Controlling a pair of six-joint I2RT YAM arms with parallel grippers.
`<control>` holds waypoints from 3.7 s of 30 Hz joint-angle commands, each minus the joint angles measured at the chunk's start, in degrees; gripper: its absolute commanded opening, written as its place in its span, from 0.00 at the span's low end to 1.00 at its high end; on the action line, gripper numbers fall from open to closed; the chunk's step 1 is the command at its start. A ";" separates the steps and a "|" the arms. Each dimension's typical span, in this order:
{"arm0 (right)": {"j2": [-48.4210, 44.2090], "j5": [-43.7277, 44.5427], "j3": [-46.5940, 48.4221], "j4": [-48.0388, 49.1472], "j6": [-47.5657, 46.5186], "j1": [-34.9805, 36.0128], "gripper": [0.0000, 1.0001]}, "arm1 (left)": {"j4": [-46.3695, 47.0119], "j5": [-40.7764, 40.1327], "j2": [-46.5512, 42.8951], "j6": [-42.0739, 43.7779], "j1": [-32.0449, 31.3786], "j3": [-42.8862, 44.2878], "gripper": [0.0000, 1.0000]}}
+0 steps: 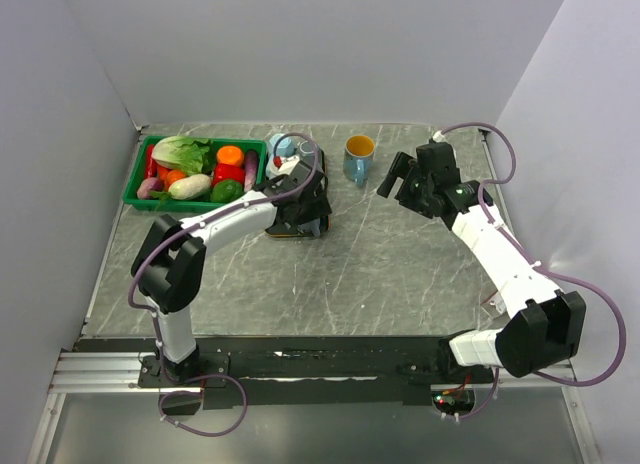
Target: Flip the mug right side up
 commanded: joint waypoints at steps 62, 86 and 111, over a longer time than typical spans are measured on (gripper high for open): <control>-8.28 -51.28 -17.01 57.56 19.09 -4.36 0.99 | 13.61 10.06 -23.00 6.71 -0.93 6.81 0.01; -9.15 -41.46 -12.19 75.55 32.92 1.71 0.86 | 45.70 25.97 -29.33 -1.81 -0.93 -0.48 0.01; -3.17 -41.63 -9.55 83.89 41.62 1.53 0.36 | 46.85 27.99 -32.15 0.73 -0.93 -5.05 0.01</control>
